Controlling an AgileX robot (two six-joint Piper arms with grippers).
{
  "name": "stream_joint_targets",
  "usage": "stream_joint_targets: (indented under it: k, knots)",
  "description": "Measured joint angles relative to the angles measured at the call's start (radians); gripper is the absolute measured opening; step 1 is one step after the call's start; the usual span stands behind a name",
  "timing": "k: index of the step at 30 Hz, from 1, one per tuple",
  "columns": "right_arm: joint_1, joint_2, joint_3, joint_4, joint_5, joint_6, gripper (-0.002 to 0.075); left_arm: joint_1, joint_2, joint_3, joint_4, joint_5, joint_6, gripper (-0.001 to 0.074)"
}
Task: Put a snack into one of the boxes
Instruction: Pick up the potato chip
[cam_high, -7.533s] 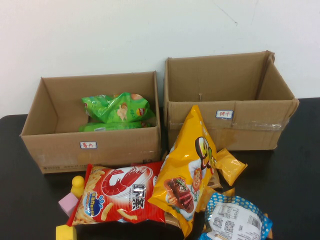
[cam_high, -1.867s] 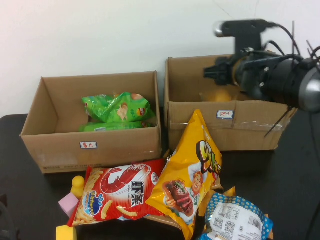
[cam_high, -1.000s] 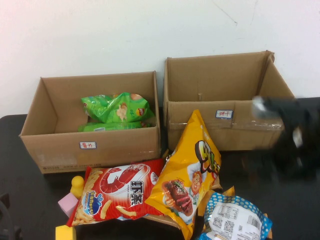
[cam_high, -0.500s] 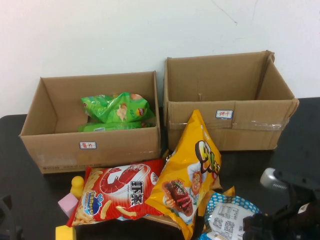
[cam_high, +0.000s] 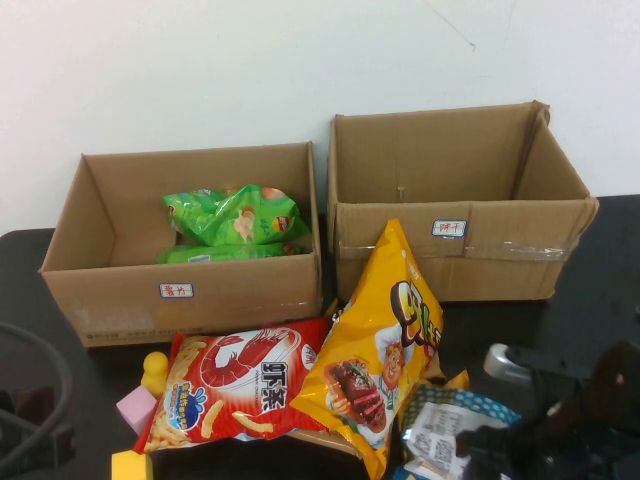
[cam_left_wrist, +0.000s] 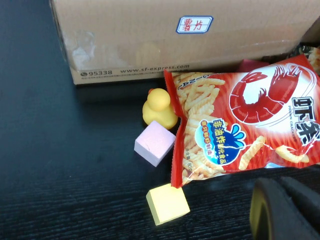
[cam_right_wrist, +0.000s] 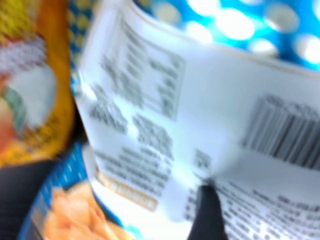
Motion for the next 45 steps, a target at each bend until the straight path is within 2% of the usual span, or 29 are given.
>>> stream_joint_targets:
  k: [7, 10, 14, 21, 22, 26, 29, 41, 45]
  knots:
    - [0.0, 0.07, -0.092, 0.004, 0.023, -0.004, 0.0472, 0.0, 0.0, 0.0, -0.004, 0.006, 0.014, -0.0001]
    - [0.0, 0.108, -0.112, 0.011, 0.028, -0.005, 0.0431, 0.0, 0.0, 0.0, -0.004, 0.008, 0.016, -0.0001]
    - [0.0, 0.13, -0.125, 0.026, 0.035, -0.007, 0.0307, 0.0, 0.0, 0.0, -0.006, 0.01, 0.021, -0.0001]
    - [0.0, 0.123, -0.131, 0.03, 0.058, -0.047, 0.0288, 0.0, 0.0, 0.0, -0.017, 0.01, 0.025, -0.0001]
    - [0.0, 0.113, -0.131, 0.024, 0.061, -0.049, 0.0265, 0.0, 0.0, 0.0, -0.018, 0.01, 0.025, -0.0001]
    - [0.0, 0.054, -0.122, -0.004, 0.084, -0.051, 0.0097, 0.0, 0.0, 0.0, -0.02, 0.01, 0.025, -0.0001]
    - [0.0, -0.02, -0.118, -0.031, 0.092, -0.055, 0.0041, 0.0, 0.0, 0.0, -0.022, 0.01, 0.025, -0.0001]
    - [0.0, -0.313, -0.116, -0.082, 0.101, -0.055, 0.0029, 0.0, 0.0, 0.0, -0.027, 0.01, 0.03, -0.0001]
    - [0.0, -0.393, -0.193, -0.084, 0.1, -0.059, 0.0029, 0.0, 0.0, 0.0, -0.029, 0.01, 0.03, -0.0001]
